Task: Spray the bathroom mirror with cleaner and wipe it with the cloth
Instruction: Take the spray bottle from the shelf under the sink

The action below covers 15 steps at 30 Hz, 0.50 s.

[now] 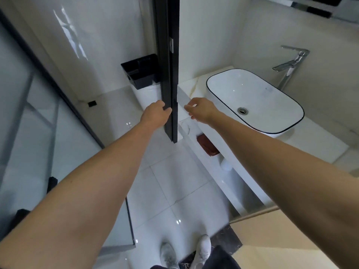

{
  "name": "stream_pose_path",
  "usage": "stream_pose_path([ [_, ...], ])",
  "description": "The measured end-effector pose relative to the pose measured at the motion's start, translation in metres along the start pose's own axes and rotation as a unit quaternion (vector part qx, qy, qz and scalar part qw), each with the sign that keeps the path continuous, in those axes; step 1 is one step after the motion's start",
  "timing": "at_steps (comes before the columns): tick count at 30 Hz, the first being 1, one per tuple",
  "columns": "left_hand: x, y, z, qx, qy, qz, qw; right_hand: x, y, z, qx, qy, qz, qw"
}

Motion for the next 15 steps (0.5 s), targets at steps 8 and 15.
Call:
stream_pose_path([
  [8, 0.039, 0.013, 0.041, -0.096, -0.051, 0.006, 0.994, 0.061, 0.033, -0.034, 0.038, 0.018, 0.014, 0.999],
  [15, 0.072, 0.053, 0.074, -0.132, -0.082, 0.025, 0.987, 0.108, 0.071, -0.085, 0.155, 0.063, 0.019, 0.986],
])
Point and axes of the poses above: each hand's wrist, its own x-axis towards the middle knuckle, its own y-axis out of the palm, z = x × y, the point moved 3 cm from there along x, towards the middle knuckle, and after that the axes turned 11 degrees about z, right-handed, at the moved point
